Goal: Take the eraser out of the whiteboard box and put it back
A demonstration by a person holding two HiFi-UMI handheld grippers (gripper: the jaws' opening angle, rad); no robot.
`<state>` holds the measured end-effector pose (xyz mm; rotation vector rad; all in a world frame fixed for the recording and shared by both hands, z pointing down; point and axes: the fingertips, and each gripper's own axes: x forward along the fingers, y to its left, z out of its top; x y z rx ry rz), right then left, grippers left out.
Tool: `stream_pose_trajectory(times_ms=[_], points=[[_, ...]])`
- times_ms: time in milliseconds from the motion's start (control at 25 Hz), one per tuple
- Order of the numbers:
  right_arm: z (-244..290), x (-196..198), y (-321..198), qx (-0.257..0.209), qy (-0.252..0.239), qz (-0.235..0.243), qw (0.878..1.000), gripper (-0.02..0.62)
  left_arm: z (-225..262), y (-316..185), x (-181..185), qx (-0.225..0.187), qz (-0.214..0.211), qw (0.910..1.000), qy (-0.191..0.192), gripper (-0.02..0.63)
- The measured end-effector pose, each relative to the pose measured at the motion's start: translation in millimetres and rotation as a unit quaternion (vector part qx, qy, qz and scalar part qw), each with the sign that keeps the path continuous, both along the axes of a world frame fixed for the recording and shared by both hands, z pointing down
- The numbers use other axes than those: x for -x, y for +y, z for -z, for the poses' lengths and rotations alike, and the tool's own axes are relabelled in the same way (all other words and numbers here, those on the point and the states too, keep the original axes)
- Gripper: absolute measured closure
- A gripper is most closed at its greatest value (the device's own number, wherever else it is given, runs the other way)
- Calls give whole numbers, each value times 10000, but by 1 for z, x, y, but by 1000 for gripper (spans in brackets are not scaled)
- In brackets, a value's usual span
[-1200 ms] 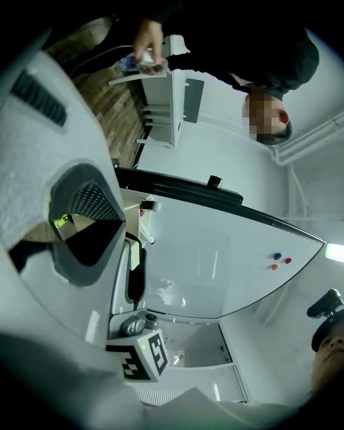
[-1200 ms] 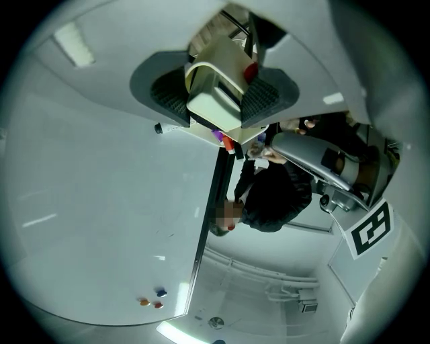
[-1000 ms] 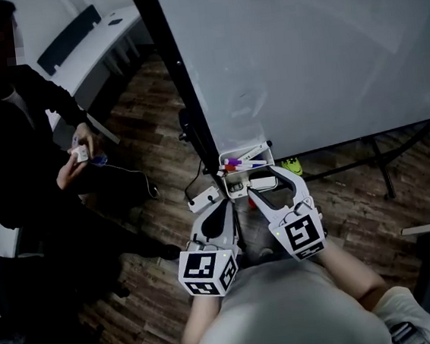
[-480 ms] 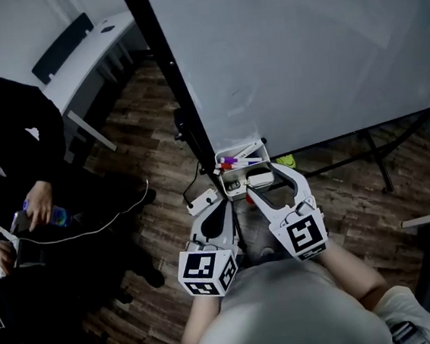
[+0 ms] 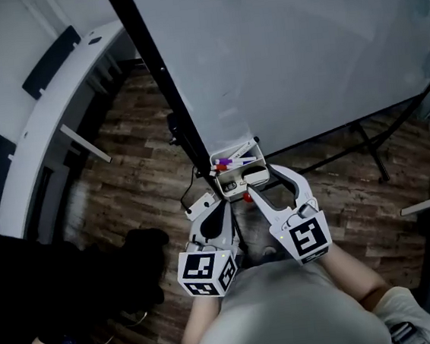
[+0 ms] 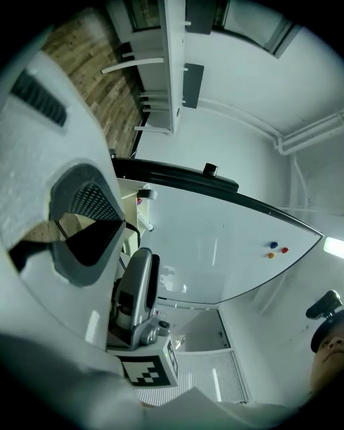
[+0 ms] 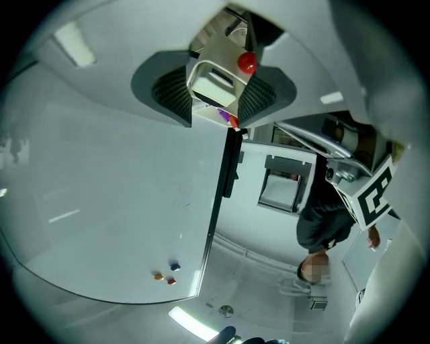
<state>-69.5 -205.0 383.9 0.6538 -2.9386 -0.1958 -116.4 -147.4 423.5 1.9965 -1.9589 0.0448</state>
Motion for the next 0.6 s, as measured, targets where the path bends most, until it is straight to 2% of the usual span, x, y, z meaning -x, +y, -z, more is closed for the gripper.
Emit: stream_pose_trajectory(times_ms=[360, 600], points=[[4, -7, 5, -90, -42, -322, 9994, 423, 3, 0, -2, -10, -326, 9995, 2, 606], [6, -14, 11, 16, -88, -556, 9984, 466, 4, 2, -7, -4, -558, 9984, 4, 606]])
